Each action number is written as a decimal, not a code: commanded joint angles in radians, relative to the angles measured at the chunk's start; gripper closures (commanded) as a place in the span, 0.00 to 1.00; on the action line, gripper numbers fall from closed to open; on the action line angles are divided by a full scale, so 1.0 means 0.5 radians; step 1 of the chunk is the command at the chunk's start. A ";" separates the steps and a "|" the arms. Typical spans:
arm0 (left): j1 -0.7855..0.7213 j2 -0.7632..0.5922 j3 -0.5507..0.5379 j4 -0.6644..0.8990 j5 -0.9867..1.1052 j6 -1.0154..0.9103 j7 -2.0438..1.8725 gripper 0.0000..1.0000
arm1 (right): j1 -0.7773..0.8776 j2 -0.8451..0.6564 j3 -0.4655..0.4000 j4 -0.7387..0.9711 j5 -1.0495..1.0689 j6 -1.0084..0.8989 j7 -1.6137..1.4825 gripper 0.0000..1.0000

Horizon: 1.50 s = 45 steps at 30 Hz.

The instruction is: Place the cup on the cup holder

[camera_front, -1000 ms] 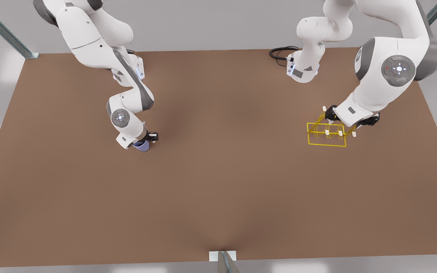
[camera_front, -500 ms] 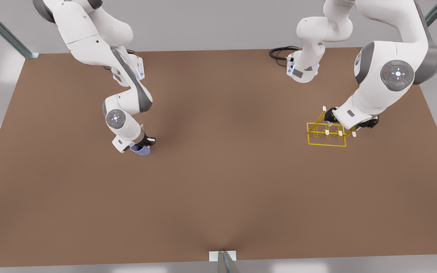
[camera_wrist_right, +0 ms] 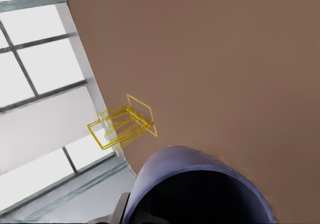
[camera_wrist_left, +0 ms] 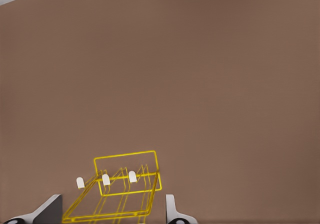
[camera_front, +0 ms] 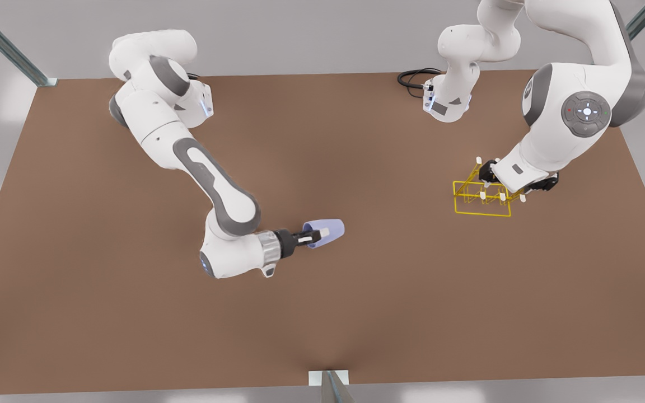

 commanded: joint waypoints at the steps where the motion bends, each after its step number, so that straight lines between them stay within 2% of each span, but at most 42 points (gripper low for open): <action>1: 0.000 -0.001 -0.001 0.001 0.003 0.010 0.007 0.00 | 0.127 0.207 -0.004 0.197 0.417 -0.374 -1.266 0.79; 4: 0.000 -0.001 -0.001 0.001 0.003 0.010 0.007 0.00 | 0.281 0.403 -0.010 0.292 0.592 -0.347 -1.828 0.79; 8: 0.000 -0.001 -0.004 0.001 0.003 0.010 0.007 0.00 | 0.410 0.563 -0.013 0.375 0.626 -0.196 -2.045 0.79; 21: -0.006 -0.001 -0.004 0.001 0.003 0.010 0.004 0.00 | 0.551 0.676 -0.191 0.400 0.629 0.025 -2.263 0.79; 22: -0.009 -0.001 -0.004 0.001 0.000 0.010 0.007 0.00 | 0.551 0.676 -0.206 0.403 0.629 0.025 -2.263 0.68; 23: -0.006 -0.001 -0.004 0.001 0.000 0.010 0.004 0.00 | 0.554 0.676 -0.222 0.403 0.629 0.025 -2.260 0.44; 25: -0.009 0.014 -0.004 0.001 0.003 0.016 0.007 0.00 | 0.554 0.673 -0.234 0.400 0.626 0.028 -2.260 0.03; 27: -0.009 0.014 -0.004 0.001 0.000 0.022 0.004 0.00 | 0.541 0.664 -0.240 0.400 0.626 0.028 -2.263 0.00; 31: -0.009 0.017 -0.004 0.001 0.000 0.034 0.004 0.00 | 0.447 0.597 -0.390 0.387 0.620 0.003 -2.257 0.00; 34: -0.024 0.014 -0.007 0.007 0.003 0.038 -0.002 0.00 | 0.121 0.336 -0.430 0.280 0.209 -0.107 -2.254 0.00; 35: -0.024 0.014 -0.013 0.010 0.003 0.041 -0.002 0.00 | -0.007 0.174 -0.430 0.200 -0.024 -0.193 -2.239 0.00; 36: -0.028 0.014 -0.019 0.010 0.000 0.059 -0.002 0.00 | -0.170 -0.093 -0.430 0.004 -0.371 -0.276 -2.233 0.00; 37: -0.067 0.051 -0.023 0.010 -0.083 0.062 0.001 0.00 | -0.314 -0.293 -0.433 -0.051 -0.760 -0.395 -2.138 0.00; 39: -0.313 0.265 -0.023 0.007 -0.200 0.200 -0.005 0.00 | -0.397 -0.692 -0.433 -0.119 -1.604 -0.601 -1.341 0.00; 40: -0.387 0.327 -0.023 -0.008 -0.261 0.323 -0.018 0.00 | -0.452 -1.004 -0.433 -0.385 -1.890 -0.552 -0.832 0.00; 41: -0.423 0.336 -0.023 -0.112 -0.369 0.500 -0.018 0.00 | -0.477 -1.324 -0.433 -0.643 -2.012 -0.525 -0.561 0.00; 42: -0.530 0.391 -0.023 -0.238 -0.384 0.749 -0.018 0.00 | -0.541 -1.453 -0.430 -0.733 -2.056 -0.543 -0.374 0.00; 44: -0.644 0.535 -0.023 -0.229 -0.375 0.872 0.074 0.00 | -0.658 -1.594 -0.418 -0.732 -2.034 -0.788 -0.328 0.00; 45: -0.647 0.545 -0.020 -0.272 -0.381 0.890 0.282 0.00 | -0.661 -1.677 -0.418 -0.736 -2.034 -0.969 0.064 0.00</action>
